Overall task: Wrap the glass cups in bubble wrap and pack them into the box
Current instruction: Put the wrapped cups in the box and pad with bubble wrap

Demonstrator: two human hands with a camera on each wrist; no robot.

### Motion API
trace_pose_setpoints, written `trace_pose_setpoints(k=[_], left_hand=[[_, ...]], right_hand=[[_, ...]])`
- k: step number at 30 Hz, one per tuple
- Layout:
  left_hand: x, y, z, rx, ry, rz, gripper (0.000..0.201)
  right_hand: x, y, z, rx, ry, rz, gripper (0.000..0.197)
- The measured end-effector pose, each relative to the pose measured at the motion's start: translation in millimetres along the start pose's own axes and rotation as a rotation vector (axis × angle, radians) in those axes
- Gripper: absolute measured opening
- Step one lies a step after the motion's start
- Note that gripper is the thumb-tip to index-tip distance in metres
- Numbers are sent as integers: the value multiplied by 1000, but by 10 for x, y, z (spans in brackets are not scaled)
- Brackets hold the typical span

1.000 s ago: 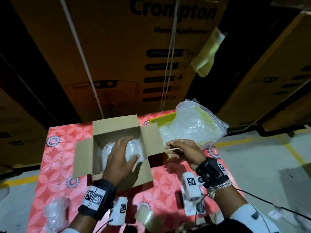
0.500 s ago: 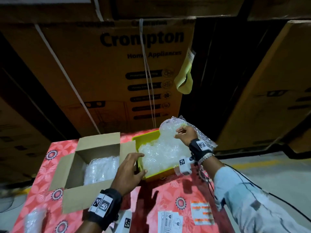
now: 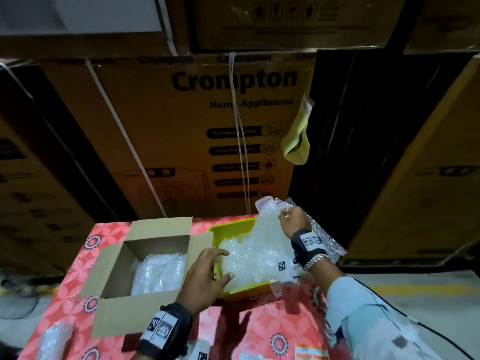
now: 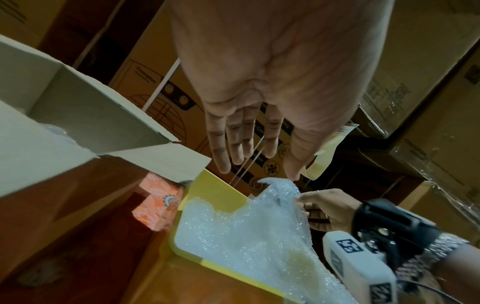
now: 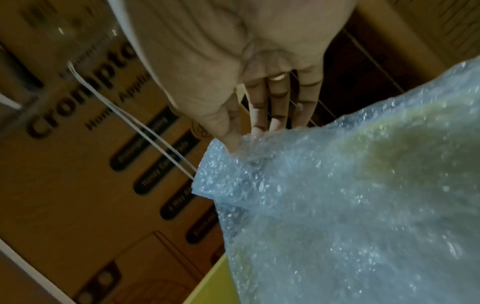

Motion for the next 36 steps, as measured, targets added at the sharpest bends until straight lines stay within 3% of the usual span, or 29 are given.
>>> trace_pose_setpoints(k=[3, 6, 10, 13, 15, 17, 20, 22, 26, 29, 32, 34, 36], left_hand=[[211, 149, 168, -59, -11, -6, 40], [519, 314, 384, -83, -71, -38, 55], [918, 543, 592, -161, -146, -114, 91], [1053, 563, 711, -391, -186, -286, 109], [1052, 532, 801, -542, -210, -371, 107], [1014, 515, 882, -687, -211, -371, 89], [941, 525, 795, -766, -110, -275, 66], [869, 586, 667, -702, -80, -178, 65], [664, 679, 369, -498, -135, 31, 80], [492, 559, 156, -404, -177, 78, 87], [303, 335, -104, -418, -159, 34, 80], [171, 119, -319, -418, -135, -26, 79], [30, -38, -542, -386, -126, -35, 79]], right_hand=[[-128, 58, -299, 210, 5, -67, 21], [-322, 113, -605, 511, -7, -82, 11], [-473, 287, -752, 976, -98, 80, 19], [-565, 333, -773, 1326, -212, 203, 19], [-645, 325, -793, 1441, -277, 248, 18], [-667, 382, -736, 1508, -306, 289, 26], [-715, 445, -615, 1486, -389, 357, 54], [-766, 408, -562, 1381, -455, 319, 56], [-809, 226, -588, 861, -293, 146, 59], [-852, 137, -247, 528, -358, 24, 89], [-966, 100, -29, 467, -312, 13, 59], [-1075, 51, 30, 614, -307, 25, 40], [-1232, -47, 55, 813, -350, 84, 35]])
Point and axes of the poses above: each hand's wrist, its own x-axis towards the middle knuckle, its own z-axis out of the palm, y = z × x, the point moved 7 cm from there along x, towards the middle knuckle, and after that the axes turned 3 degrees about -x, right-handed, at the moved point
